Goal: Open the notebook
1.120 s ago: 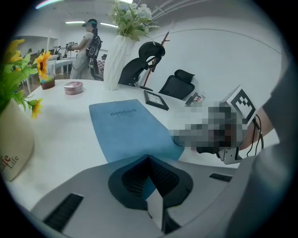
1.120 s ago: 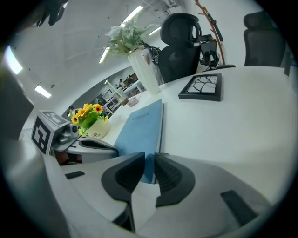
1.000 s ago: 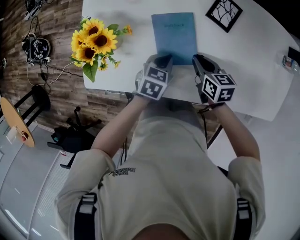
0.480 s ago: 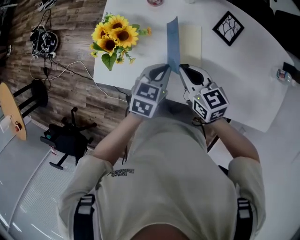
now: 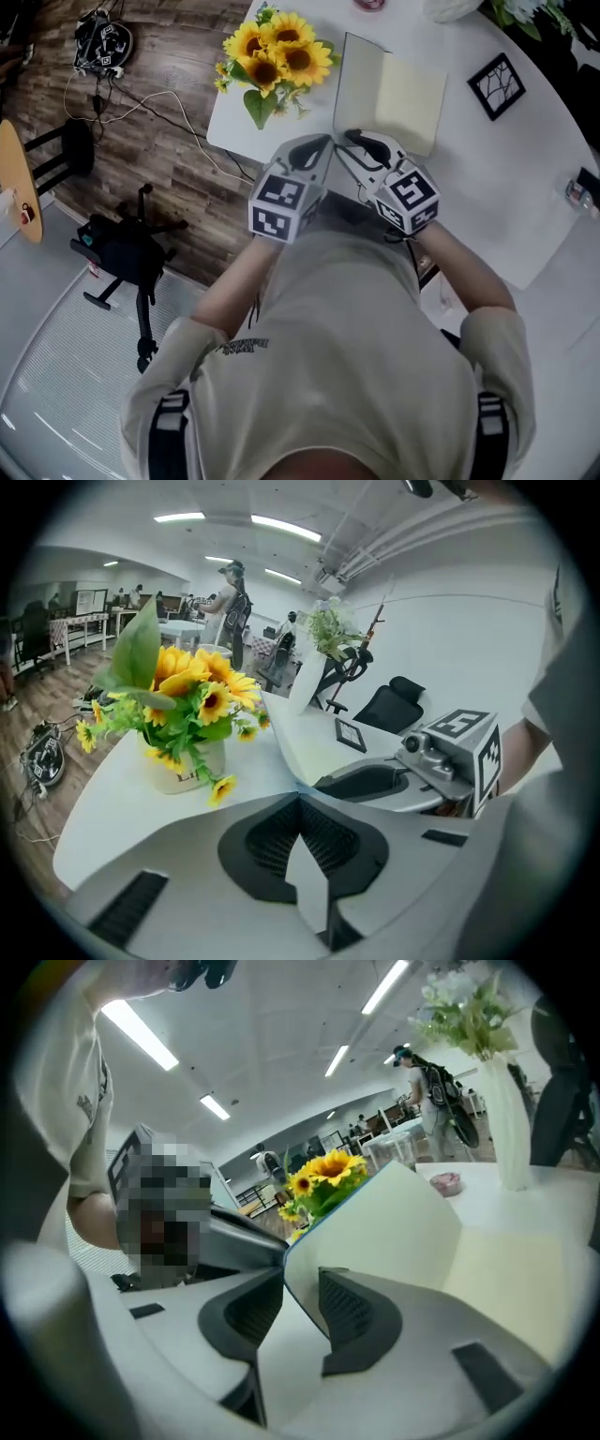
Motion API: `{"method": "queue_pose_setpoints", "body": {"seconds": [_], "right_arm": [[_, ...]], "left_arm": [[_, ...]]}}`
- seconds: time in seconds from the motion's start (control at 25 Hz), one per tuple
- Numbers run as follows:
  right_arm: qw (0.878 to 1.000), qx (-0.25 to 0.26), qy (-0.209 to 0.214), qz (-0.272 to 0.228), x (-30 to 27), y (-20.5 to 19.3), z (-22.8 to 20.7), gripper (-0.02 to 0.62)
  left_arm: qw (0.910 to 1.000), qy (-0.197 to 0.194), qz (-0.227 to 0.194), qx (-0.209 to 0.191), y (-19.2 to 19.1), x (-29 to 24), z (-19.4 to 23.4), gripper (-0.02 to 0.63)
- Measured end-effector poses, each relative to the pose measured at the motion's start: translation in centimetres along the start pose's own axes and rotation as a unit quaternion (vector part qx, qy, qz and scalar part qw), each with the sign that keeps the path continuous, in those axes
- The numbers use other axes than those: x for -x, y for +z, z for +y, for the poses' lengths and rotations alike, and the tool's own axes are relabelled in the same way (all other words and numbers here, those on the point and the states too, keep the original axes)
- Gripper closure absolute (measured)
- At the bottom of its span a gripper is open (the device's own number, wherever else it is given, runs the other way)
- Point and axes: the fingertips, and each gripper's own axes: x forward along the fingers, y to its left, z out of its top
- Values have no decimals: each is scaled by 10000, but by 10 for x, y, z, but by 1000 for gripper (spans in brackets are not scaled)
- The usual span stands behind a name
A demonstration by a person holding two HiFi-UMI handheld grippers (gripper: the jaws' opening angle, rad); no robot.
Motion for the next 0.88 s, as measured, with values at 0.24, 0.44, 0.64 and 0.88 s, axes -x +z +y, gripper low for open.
{"method": "queue_pose_setpoints", "body": {"seconds": [0.24,0.44,0.64,0.88], "right_arm": [[9967,-264,87,764,-31,-39,-17,473],[9904,-664,-364,1159,-39,-59,-42,591],[9869,-527,-592,1406,-45,-64,-43,591],[9853,-372,-739,1492,-46,-67,-43,591]], "left_arm": [[9994,174,184,217,-19,-15,26,594],[9962,577,649,56,-41,-36,59,594],[9953,620,729,170,-44,-41,68,594],[9951,595,794,4,-41,-44,67,594]]}}
